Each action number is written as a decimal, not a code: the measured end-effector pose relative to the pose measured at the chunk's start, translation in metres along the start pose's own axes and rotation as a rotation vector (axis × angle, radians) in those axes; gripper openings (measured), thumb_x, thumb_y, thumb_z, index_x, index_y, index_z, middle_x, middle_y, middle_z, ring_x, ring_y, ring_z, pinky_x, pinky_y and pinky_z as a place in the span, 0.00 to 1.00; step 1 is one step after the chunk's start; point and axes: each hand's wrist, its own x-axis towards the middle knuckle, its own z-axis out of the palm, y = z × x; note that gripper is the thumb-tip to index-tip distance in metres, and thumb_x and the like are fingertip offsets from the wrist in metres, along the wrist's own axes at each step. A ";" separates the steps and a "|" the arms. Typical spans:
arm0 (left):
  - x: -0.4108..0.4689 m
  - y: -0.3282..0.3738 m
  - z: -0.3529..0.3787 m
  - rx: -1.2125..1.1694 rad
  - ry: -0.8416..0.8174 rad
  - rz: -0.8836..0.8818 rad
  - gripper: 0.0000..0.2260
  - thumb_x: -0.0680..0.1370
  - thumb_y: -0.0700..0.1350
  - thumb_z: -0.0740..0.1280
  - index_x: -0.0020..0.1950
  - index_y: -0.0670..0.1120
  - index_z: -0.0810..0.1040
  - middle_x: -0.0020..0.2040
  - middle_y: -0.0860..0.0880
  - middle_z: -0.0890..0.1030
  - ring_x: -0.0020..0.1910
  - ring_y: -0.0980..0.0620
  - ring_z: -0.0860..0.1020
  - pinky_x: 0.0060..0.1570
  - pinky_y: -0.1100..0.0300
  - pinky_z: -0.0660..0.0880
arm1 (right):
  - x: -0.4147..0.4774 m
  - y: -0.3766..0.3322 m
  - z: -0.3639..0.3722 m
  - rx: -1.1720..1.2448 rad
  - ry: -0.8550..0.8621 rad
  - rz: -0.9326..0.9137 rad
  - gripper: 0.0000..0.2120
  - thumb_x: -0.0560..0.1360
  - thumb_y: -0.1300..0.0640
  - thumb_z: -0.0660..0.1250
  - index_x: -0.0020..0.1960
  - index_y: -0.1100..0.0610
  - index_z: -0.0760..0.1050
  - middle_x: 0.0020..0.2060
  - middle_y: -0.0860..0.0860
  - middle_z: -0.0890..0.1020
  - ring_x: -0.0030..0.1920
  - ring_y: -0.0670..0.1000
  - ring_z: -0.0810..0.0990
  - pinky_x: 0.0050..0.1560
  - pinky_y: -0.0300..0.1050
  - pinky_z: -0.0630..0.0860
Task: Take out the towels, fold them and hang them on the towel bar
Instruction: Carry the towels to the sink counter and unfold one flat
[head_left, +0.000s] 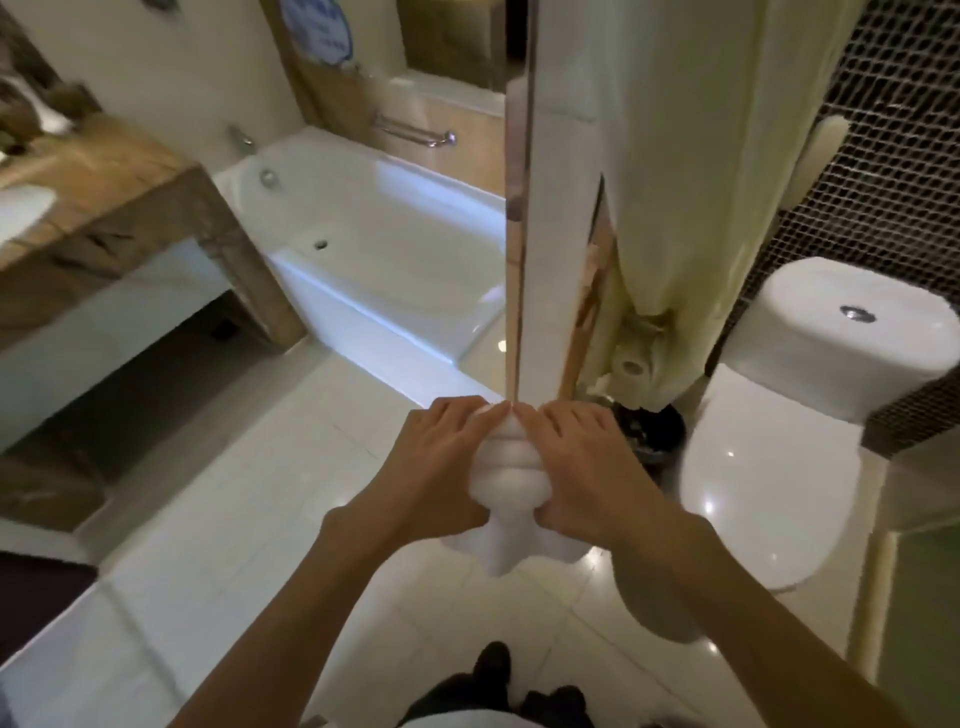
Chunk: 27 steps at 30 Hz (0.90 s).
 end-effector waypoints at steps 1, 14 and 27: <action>-0.006 -0.010 -0.001 -0.001 0.009 -0.035 0.40 0.57 0.51 0.78 0.68 0.43 0.72 0.60 0.44 0.77 0.56 0.42 0.76 0.50 0.50 0.72 | 0.011 -0.007 0.004 -0.007 -0.032 -0.026 0.40 0.61 0.46 0.74 0.68 0.57 0.68 0.53 0.55 0.78 0.52 0.58 0.78 0.57 0.55 0.73; -0.050 -0.137 -0.012 0.029 0.071 -0.460 0.41 0.63 0.56 0.72 0.74 0.51 0.61 0.66 0.49 0.69 0.63 0.46 0.67 0.58 0.49 0.68 | 0.162 -0.084 0.056 -0.106 -0.208 -0.329 0.42 0.63 0.49 0.69 0.74 0.51 0.56 0.60 0.50 0.70 0.61 0.55 0.69 0.64 0.53 0.61; -0.040 -0.255 -0.037 0.051 0.072 -0.782 0.44 0.63 0.60 0.73 0.74 0.54 0.55 0.66 0.50 0.66 0.63 0.47 0.64 0.61 0.52 0.62 | 0.313 -0.138 0.104 -0.026 -0.262 -0.541 0.48 0.59 0.38 0.73 0.72 0.53 0.59 0.58 0.53 0.71 0.59 0.58 0.70 0.59 0.54 0.66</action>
